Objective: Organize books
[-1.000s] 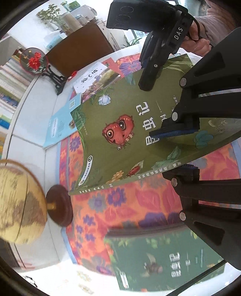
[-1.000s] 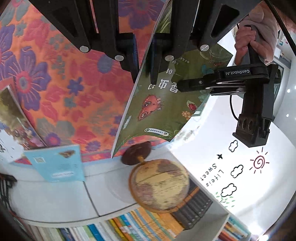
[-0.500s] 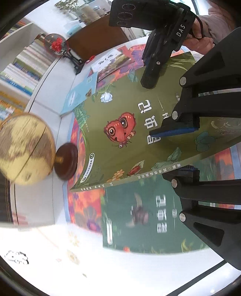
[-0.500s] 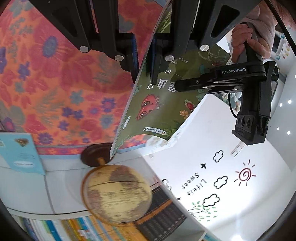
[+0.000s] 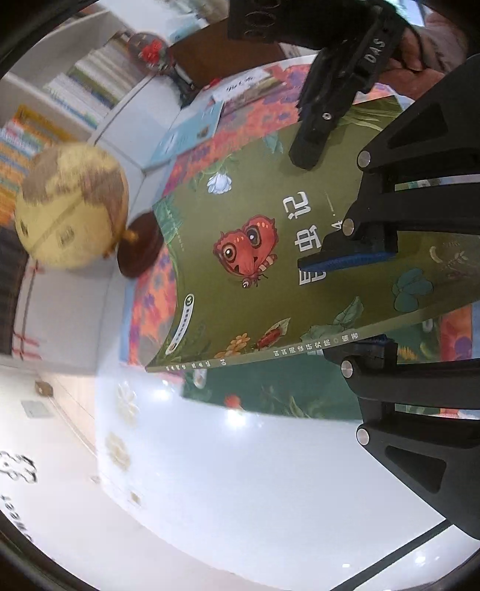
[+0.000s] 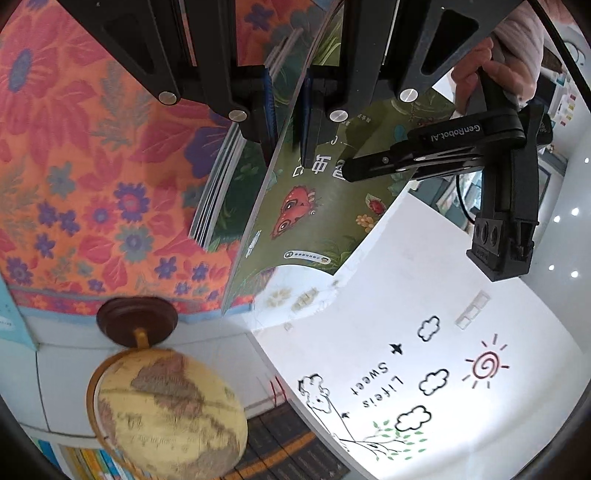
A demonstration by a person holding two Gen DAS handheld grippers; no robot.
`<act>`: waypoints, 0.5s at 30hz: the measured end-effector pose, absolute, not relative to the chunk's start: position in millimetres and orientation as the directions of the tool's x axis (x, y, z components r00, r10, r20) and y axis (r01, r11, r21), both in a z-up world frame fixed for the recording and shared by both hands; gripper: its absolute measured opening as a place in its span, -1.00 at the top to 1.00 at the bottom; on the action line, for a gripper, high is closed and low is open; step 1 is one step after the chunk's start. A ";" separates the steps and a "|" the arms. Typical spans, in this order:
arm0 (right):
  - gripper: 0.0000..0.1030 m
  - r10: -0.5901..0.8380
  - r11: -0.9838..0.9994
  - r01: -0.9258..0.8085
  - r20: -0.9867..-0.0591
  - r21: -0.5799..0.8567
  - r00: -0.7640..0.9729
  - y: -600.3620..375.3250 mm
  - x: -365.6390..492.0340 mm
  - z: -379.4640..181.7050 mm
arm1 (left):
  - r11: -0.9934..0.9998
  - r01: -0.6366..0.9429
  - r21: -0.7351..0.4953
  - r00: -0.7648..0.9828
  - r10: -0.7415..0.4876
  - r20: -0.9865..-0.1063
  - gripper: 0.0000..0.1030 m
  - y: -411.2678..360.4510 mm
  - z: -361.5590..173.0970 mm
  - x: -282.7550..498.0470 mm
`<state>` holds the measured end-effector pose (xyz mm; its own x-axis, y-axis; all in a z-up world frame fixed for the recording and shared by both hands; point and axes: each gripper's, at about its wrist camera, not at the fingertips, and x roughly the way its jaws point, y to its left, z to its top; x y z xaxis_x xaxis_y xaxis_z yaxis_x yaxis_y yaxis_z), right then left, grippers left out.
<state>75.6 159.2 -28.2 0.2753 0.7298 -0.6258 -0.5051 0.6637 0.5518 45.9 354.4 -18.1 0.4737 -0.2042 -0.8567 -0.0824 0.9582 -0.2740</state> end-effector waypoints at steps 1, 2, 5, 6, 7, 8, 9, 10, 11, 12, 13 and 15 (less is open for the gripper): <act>0.78 0.728 0.665 -0.502 -0.629 0.553 0.272 164.3 74.7 -31.7 | 0.957 -0.095 -0.275 0.471 -0.200 -0.859 0.53 358.2 -21.8 46.2; 0.78 0.727 0.666 -0.499 -0.630 0.554 0.271 166.9 74.0 -33.1 | 0.954 -0.104 -0.283 0.470 -0.203 -0.859 0.54 361.8 -24.1 46.3; 0.77 0.728 0.668 -0.490 -0.629 0.560 0.273 171.3 73.1 -35.9 | 0.945 -0.114 -0.306 0.476 -0.218 -0.852 0.53 370.3 -27.7 47.0; 0.77 0.726 0.670 -0.486 -0.630 0.561 0.274 171.3 73.5 -36.9 | 0.943 -0.116 -0.312 0.476 -0.223 -0.851 0.53 372.5 -29.5 48.0; 0.77 0.723 0.673 -0.481 -0.634 0.561 0.273 172.5 74.7 -38.9 | 0.942 -0.119 -0.314 0.475 -0.224 -0.851 0.53 373.1 -31.2 49.1; 0.77 0.722 0.675 -0.477 -0.636 0.562 0.273 173.1 75.8 -40.9 | 0.940 -0.126 -0.317 0.471 -0.225 -0.853 0.53 374.8 -34.6 50.9; 0.77 0.718 0.680 -0.469 -0.641 0.564 0.270 174.6 77.0 -44.6 | 0.938 -0.132 -0.320 0.467 -0.226 -0.855 0.53 376.3 -37.5 52.4; 0.77 0.715 0.683 -0.464 -0.645 0.564 0.269 175.8 76.9 -47.0 | 0.935 -0.140 -0.325 0.462 -0.228 -0.857 0.53 377.6 -40.8 53.6; 0.77 0.713 0.686 -0.460 -0.647 0.564 0.269 177.5 76.3 -49.1 | 0.933 -0.147 -0.330 0.462 -0.230 -0.857 0.53 378.9 -43.6 54.7; 0.77 0.709 0.690 -0.456 -0.652 0.562 0.269 179.1 76.1 -52.0 | 0.931 -0.154 -0.331 0.461 -0.229 -0.857 0.53 380.3 -46.1 55.7; 0.77 0.706 0.693 -0.451 -0.657 0.563 0.265 180.9 75.8 -55.2 | 0.930 -0.159 -0.332 0.459 -0.228 -0.859 0.53 381.9 -47.9 55.5; 0.77 0.706 0.693 -0.437 -0.664 0.574 0.247 183.7 75.1 -62.4 | 0.927 -0.176 -0.331 0.455 -0.221 -0.863 0.53 384.6 -51.5 56.4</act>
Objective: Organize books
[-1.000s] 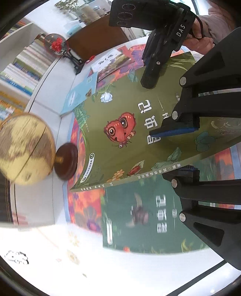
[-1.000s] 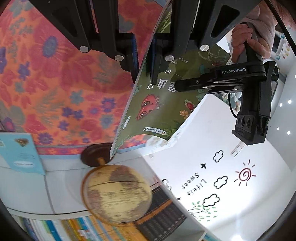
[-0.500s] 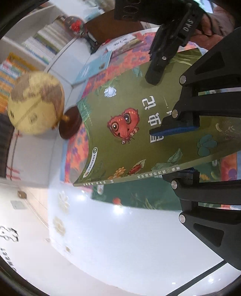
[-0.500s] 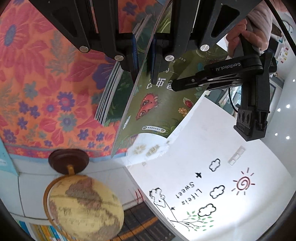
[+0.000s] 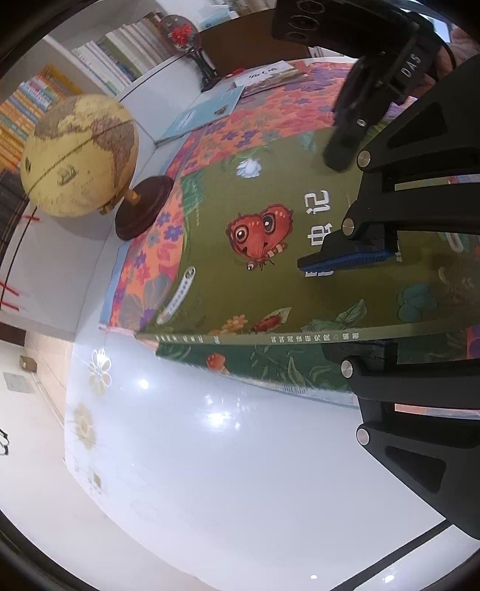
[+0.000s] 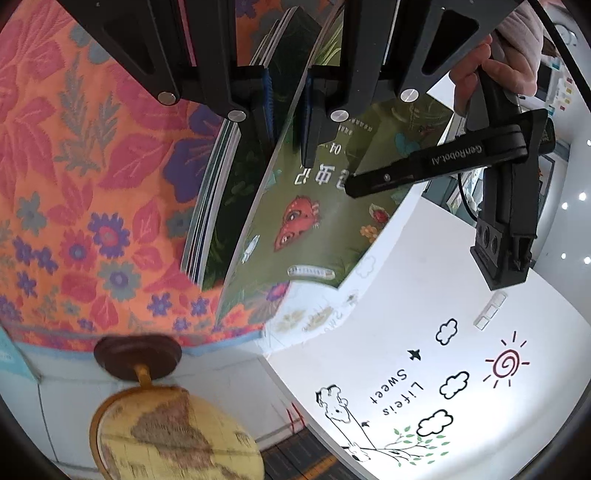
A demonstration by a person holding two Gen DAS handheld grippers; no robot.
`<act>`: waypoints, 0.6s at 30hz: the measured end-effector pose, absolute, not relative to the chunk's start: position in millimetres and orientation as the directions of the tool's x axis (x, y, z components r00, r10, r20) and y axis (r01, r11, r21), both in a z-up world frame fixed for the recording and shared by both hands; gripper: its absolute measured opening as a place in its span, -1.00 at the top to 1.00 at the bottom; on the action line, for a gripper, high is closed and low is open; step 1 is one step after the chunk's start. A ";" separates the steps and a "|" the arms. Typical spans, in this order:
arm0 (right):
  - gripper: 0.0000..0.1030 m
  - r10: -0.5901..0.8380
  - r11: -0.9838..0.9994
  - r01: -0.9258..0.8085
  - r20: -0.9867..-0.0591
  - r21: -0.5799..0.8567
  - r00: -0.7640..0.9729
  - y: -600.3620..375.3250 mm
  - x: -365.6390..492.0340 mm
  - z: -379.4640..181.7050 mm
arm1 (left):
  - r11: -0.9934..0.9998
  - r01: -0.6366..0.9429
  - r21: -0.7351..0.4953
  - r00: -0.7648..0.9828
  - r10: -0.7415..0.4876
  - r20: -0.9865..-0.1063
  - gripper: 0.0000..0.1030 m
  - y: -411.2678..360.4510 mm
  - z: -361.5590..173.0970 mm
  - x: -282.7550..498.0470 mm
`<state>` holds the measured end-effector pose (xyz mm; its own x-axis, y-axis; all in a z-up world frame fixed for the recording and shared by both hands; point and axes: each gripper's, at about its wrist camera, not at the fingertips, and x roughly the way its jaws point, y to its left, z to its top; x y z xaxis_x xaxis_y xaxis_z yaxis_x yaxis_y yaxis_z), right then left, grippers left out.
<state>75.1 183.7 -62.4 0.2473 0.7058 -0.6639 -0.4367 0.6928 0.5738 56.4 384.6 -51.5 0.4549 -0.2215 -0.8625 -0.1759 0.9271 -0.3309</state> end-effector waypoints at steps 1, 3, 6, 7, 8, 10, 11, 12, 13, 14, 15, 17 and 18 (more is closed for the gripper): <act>0.77 0.706 0.693 -0.429 -0.667 0.580 0.239 185.5 74.1 -65.6 | 0.924 -0.188 -0.333 0.449 -0.221 -0.866 0.53 386.6 -53.9 56.4; 0.77 0.701 0.695 -0.426 -0.677 0.579 0.225 189.3 71.3 -71.4 | 0.920 -0.197 -0.338 0.446 -0.223 -0.867 0.53 390.4 -56.7 56.6; 0.76 0.698 0.699 -0.413 -0.682 0.584 0.218 190.7 69.9 -76.5 | 0.924 -0.196 -0.327 0.446 -0.213 -0.869 0.53 390.6 -56.9 56.3; 0.76 0.699 0.699 -0.406 -0.682 0.589 0.214 190.5 70.8 -78.2 | 0.926 -0.196 -0.322 0.445 -0.208 -0.871 0.53 389.6 -57.1 56.2; 0.76 0.700 0.698 -0.402 -0.682 0.592 0.212 190.2 71.5 -79.1 | 0.928 -0.196 -0.317 0.444 -0.204 -0.872 0.51 389.3 -56.6 56.8; 0.76 0.700 0.699 -0.399 -0.682 0.594 0.211 189.6 72.2 -79.5 | 0.933 -0.198 -0.302 0.443 -0.189 -0.876 0.49 387.9 -55.7 56.6; 0.76 0.700 0.699 -0.400 -0.682 0.593 0.211 189.3 72.4 -79.9 | 0.933 -0.199 -0.299 0.443 -0.187 -0.877 0.49 387.7 -55.4 56.9; 0.76 0.700 0.699 -0.398 -0.683 0.594 0.211 188.5 72.5 -80.4 | 0.933 -0.202 -0.299 0.443 -0.186 -0.877 0.48 387.9 -55.7 56.8; 0.76 0.700 0.699 -0.395 -0.682 0.596 0.211 188.5 72.7 -81.2 | 0.932 -0.205 -0.300 0.444 -0.184 -0.877 0.48 388.1 -55.9 56.9; 0.76 0.702 0.698 -0.392 -0.681 0.599 0.210 187.4 73.0 -82.0 | 0.931 -0.209 -0.301 0.445 -0.183 -0.877 0.48 388.4 -55.9 56.9; 0.76 0.704 0.697 -0.388 -0.680 0.603 0.207 187.5 73.9 -82.3 | 0.930 -0.214 -0.300 0.445 -0.181 -0.877 0.48 388.6 -56.0 57.0; 0.76 0.708 0.694 -0.378 -0.677 0.613 0.202 187.4 74.8 -82.6 | 0.929 -0.223 -0.294 0.445 -0.171 -0.879 0.47 388.6 -55.7 57.3; 0.76 0.711 0.692 -0.373 -0.674 0.618 0.200 186.8 75.3 -83.0 | 0.930 -0.226 -0.289 0.445 -0.165 -0.880 0.46 388.8 -55.4 57.5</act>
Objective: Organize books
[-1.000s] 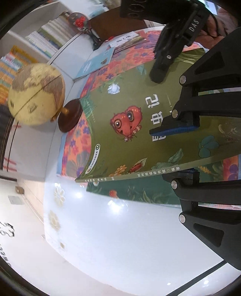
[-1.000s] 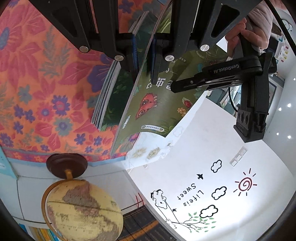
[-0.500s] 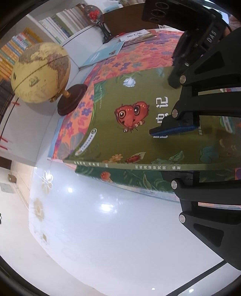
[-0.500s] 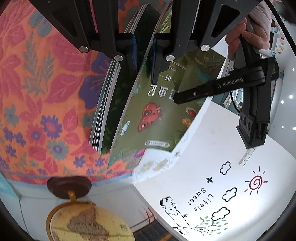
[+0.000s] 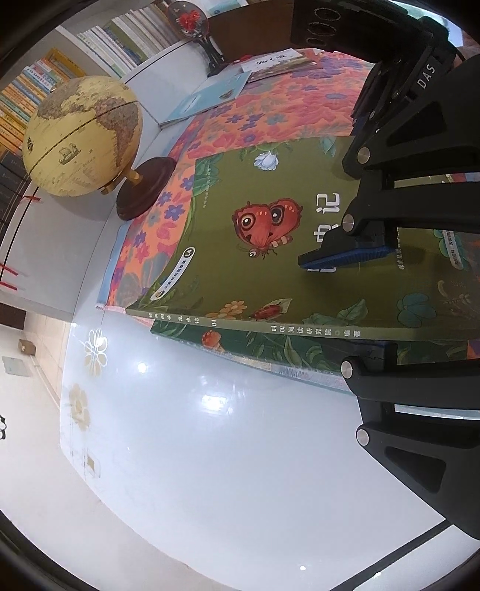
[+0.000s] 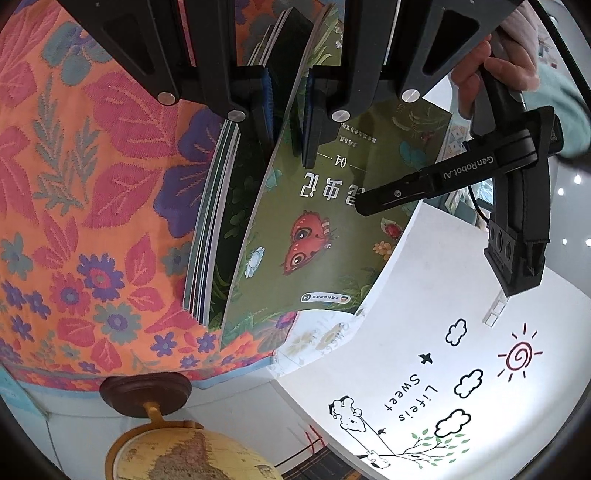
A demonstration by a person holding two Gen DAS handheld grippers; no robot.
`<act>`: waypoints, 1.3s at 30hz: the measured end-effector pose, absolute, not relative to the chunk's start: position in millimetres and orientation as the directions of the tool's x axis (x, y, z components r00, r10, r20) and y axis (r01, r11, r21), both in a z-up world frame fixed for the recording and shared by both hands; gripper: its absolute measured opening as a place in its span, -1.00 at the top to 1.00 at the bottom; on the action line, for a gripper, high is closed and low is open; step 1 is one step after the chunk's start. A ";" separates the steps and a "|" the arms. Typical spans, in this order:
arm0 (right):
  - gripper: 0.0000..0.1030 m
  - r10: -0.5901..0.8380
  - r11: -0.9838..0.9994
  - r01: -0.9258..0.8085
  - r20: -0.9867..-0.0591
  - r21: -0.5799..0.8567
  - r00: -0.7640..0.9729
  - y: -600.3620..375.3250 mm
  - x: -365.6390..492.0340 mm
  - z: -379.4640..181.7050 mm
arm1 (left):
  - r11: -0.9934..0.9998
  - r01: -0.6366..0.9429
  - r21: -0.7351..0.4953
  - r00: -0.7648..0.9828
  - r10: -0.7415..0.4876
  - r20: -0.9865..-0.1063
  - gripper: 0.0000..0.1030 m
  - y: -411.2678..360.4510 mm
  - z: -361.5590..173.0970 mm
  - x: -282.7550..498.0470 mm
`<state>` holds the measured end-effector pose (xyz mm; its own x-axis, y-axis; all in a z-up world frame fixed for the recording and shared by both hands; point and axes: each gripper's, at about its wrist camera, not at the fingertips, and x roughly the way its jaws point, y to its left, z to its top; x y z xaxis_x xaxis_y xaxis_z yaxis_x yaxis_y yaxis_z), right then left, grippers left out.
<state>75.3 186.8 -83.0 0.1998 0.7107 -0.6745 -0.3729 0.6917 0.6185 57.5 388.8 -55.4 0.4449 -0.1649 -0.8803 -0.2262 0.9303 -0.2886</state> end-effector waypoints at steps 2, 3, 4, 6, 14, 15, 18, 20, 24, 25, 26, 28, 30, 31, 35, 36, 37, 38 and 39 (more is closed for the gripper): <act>0.76 0.716 0.688 -0.363 -0.670 0.629 0.197 185.6 76.2 -83.5 | 0.933 -0.232 -0.275 0.444 -0.150 -0.884 0.45 388.9 -54.8 57.7; 0.76 0.718 0.686 -0.360 -0.668 0.632 0.195 184.5 76.6 -84.1 | 0.933 -0.236 -0.273 0.443 -0.147 -0.885 0.45 389.3 -54.7 58.0; 0.76 0.720 0.685 -0.359 -0.666 0.634 0.195 184.6 76.7 -84.1 | 0.932 -0.238 -0.273 0.442 -0.146 -0.885 0.45 389.4 -54.8 58.2; 0.76 0.723 0.682 -0.353 -0.664 0.641 0.191 183.4 77.5 -85.0 | 0.931 -0.245 -0.270 0.444 -0.140 -0.885 0.43 389.2 -55.3 57.5; 0.76 0.744 0.662 -0.320 -0.645 0.677 0.175 176.0 79.8 -88.1 | 0.933 -0.260 -0.248 0.440 -0.115 -0.891 0.39 386.4 -54.9 58.5; 0.76 0.745 0.662 -0.317 -0.644 0.679 0.175 175.9 79.7 -88.4 | 0.933 -0.262 -0.248 0.440 -0.113 -0.891 0.39 386.3 -54.9 58.8; 0.76 0.749 0.658 -0.304 -0.639 0.689 0.173 173.9 79.0 -89.8 | 0.931 -0.273 -0.242 0.439 -0.104 -0.893 0.37 387.0 -54.6 59.5; 0.75 0.753 0.656 -0.282 -0.636 0.701 0.170 171.8 79.3 -90.8 | 0.932 -0.282 -0.227 0.440 -0.084 -0.894 0.36 387.7 -54.0 59.7; 0.75 0.739 0.673 -0.212 -0.653 0.708 0.165 168.2 81.2 -88.7 | 0.947 -0.264 -0.184 0.434 -0.054 -0.899 0.34 382.9 -54.2 61.7; 0.75 0.731 0.681 -0.215 -0.661 0.700 0.167 169.0 80.9 -87.4 | 0.950 -0.263 -0.166 0.427 -0.039 -0.903 0.34 380.9 -53.8 62.8; 0.75 0.724 0.689 -0.220 -0.669 0.691 0.169 169.8 80.2 -86.0 | 0.952 -0.264 -0.154 0.422 -0.030 -0.906 0.33 379.8 -53.8 64.1; 0.75 0.722 0.692 -0.215 -0.670 0.690 0.173 169.8 79.6 -85.3 | 0.952 -0.273 -0.138 0.414 -0.013 -0.910 0.30 378.9 -52.9 65.3; 0.75 0.722 0.691 -0.214 -0.669 0.690 0.174 169.9 79.6 -84.4 | 0.953 -0.286 -0.096 0.408 0.030 -0.913 0.29 378.6 -51.6 65.7; 0.74 0.723 0.691 -0.215 -0.669 0.691 0.174 169.9 80.0 -83.8 | 0.954 -0.295 -0.046 0.396 0.078 -0.915 0.29 378.5 -51.1 66.7; 0.73 0.732 0.681 -0.217 -0.662 0.699 0.163 173.6 80.1 -84.1 | 0.948 -0.316 -0.048 0.378 0.080 -0.922 0.30 385.6 -52.6 65.5; 0.73 0.731 0.682 -0.221 -0.662 0.698 0.164 173.8 80.4 -84.1 | 0.945 -0.321 -0.070 0.378 0.059 -0.924 0.30 386.8 -52.8 64.2; 0.73 0.732 0.681 -0.221 -0.662 0.698 0.164 174.3 80.3 -84.3 | 0.944 -0.322 -0.072 0.381 0.059 -0.923 0.30 386.0 -51.8 62.6; 0.73 0.734 0.679 -0.218 -0.660 0.701 0.164 173.3 81.0 -84.8 | 0.946 -0.317 -0.068 0.386 0.064 -0.920 0.31 384.0 -50.3 61.2; 0.73 0.737 0.675 -0.212 -0.656 0.707 0.162 172.0 81.7 -85.7 | 0.949 -0.310 -0.060 0.390 0.069 -0.918 0.31 381.2 -48.5 59.6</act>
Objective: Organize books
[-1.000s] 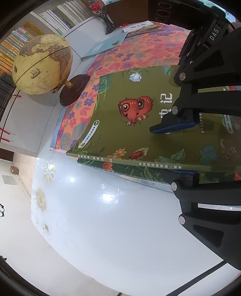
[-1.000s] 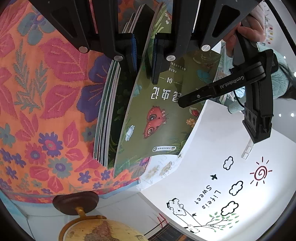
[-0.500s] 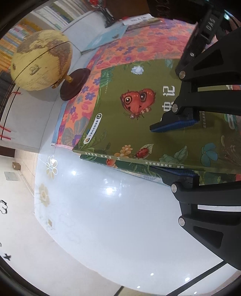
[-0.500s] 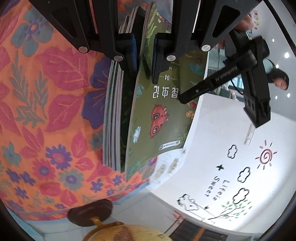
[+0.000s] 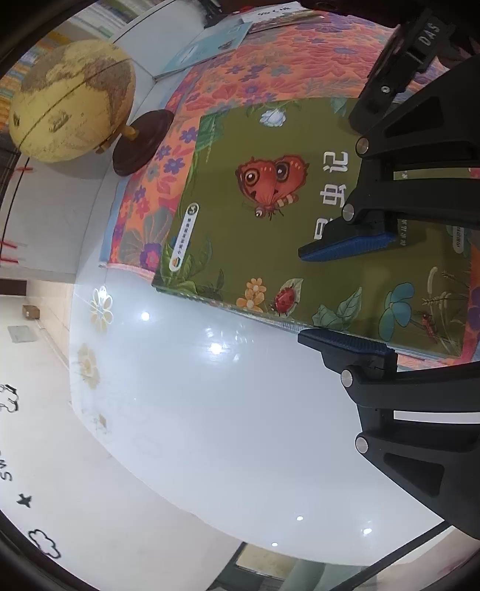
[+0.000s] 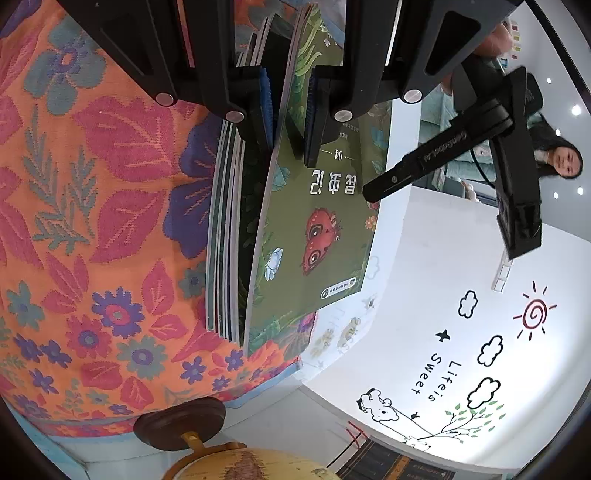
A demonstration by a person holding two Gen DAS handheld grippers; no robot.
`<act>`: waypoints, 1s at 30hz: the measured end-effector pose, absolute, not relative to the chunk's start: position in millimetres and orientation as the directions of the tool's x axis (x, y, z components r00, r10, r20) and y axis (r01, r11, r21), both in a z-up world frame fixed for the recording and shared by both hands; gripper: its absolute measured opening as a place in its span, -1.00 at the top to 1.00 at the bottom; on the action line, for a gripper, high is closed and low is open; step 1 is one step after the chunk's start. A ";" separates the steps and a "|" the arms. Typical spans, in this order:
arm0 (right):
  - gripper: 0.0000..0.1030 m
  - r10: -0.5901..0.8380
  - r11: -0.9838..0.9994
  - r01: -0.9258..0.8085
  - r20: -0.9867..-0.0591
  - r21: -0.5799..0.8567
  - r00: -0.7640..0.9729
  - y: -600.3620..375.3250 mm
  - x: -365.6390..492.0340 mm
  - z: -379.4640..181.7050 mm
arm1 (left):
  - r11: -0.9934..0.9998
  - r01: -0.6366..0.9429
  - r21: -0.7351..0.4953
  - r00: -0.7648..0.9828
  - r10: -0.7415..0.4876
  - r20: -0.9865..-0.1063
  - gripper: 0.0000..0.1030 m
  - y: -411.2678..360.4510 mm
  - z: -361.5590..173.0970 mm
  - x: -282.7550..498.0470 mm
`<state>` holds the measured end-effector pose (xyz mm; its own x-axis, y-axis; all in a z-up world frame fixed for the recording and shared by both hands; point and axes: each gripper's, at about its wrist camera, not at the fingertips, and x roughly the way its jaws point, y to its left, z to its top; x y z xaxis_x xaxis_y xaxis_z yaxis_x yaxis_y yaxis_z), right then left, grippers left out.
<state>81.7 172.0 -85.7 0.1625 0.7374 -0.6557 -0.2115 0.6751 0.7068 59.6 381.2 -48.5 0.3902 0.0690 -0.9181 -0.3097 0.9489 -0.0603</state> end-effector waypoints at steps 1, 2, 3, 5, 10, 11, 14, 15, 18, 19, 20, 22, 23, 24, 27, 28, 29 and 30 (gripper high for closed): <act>0.73 0.742 0.670 -0.204 -0.650 0.714 0.160 170.5 82.5 -86.9 | 0.951 -0.303 -0.057 0.395 0.071 -0.916 0.31 378.7 -47.1 58.7; 0.73 0.746 0.666 -0.199 -0.647 0.719 0.157 169.4 82.9 -87.8 | 0.953 -0.298 -0.064 0.402 0.064 -0.914 0.31 376.3 -45.3 57.6; 0.73 0.748 0.664 -0.200 -0.645 0.721 0.156 168.0 83.3 -88.6 | 0.953 -0.293 -0.075 0.406 0.053 -0.912 0.31 374.6 -44.1 57.9; 0.73 0.745 0.667 -0.206 -0.648 0.716 0.159 167.9 82.2 -88.3 | 0.957 -0.270 -0.108 0.420 0.017 -0.907 0.31 368.3 -40.9 58.1; 0.73 0.748 0.663 -0.201 -0.645 0.721 0.153 166.7 81.8 -88.0 | 0.970 -0.219 -0.105 0.366 -0.019 -0.931 0.31 352.2 -53.3 67.1; 0.73 0.751 0.660 -0.193 -0.643 0.726 0.147 165.0 82.6 -88.3 | 0.974 -0.211 -0.086 0.375 -0.001 -0.927 0.31 348.8 -52.6 67.3; 0.73 0.737 0.675 -0.161 -0.659 0.720 0.149 154.1 84.9 -85.9 | 0.982 -0.185 -0.034 0.360 0.036 -0.932 0.31 339.9 -52.9 66.4; 0.73 0.720 0.694 -0.152 -0.675 0.704 0.162 148.4 85.9 -83.3 | 0.982 -0.188 -0.031 0.358 0.039 -0.933 0.31 339.2 -53.0 66.8; 0.72 0.690 0.723 -0.145 -0.696 0.675 0.201 128.8 89.9 -74.9 | 0.979 -0.201 -0.044 0.357 0.032 -0.934 0.31 341.5 -53.4 68.1; 0.71 0.691 0.722 -0.144 -0.694 0.677 0.201 123.3 92.4 -73.8 | 0.978 -0.205 -0.047 0.357 0.030 -0.933 0.31 342.1 -53.4 67.7; 0.71 0.692 0.722 -0.146 -0.696 0.677 0.195 118.6 94.6 -73.6 | 0.976 -0.210 -0.050 0.356 0.029 -0.934 0.31 342.3 -53.3 67.9; 0.70 0.696 0.718 -0.156 -0.694 0.678 0.186 111.2 97.9 -74.5 | 0.971 -0.235 -0.053 0.351 0.034 -0.936 0.31 343.0 -52.4 68.4; 0.70 0.698 0.716 -0.163 -0.692 0.679 0.182 105.6 99.7 -75.4 | 0.967 -0.249 -0.059 0.349 0.033 -0.936 0.31 342.8 -51.3 69.1; 0.70 0.704 0.711 -0.167 -0.687 0.683 0.182 98.6 102.4 -76.8 | 0.964 -0.257 -0.074 0.359 0.024 -0.933 0.31 340.6 -48.3 70.2; 0.70 0.715 0.697 -0.157 -0.661 0.700 0.226 63.6 111.6 -76.5 | 0.963 -0.250 -0.103 0.414 0.010 -0.910 0.31 327.9 -35.9 77.1; 0.70 0.710 0.700 -0.148 -0.658 0.699 0.251 50.6 115.4 -75.9 | 0.963 -0.244 -0.117 0.436 0.002 -0.900 0.31 320.5 -31.1 81.2; 0.70 0.704 0.702 -0.136 -0.653 0.699 0.280 34.5 120.7 -74.9 | 0.962 -0.236 -0.136 0.455 -0.014 -0.891 0.31 312.7 -27.3 86.6; 0.70 0.696 0.705 -0.124 -0.648 0.698 0.309 19.0 125.9 -73.5 | 0.962 -0.226 -0.155 0.471 -0.031 -0.882 0.31 304.2 -23.9 93.5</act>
<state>125.9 19.0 -73.5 0.3093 0.6963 -0.6477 -0.1240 0.7048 0.6984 93.5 304.2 -23.9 0.4709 -0.0313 -0.8816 -0.2263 0.9616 -0.1551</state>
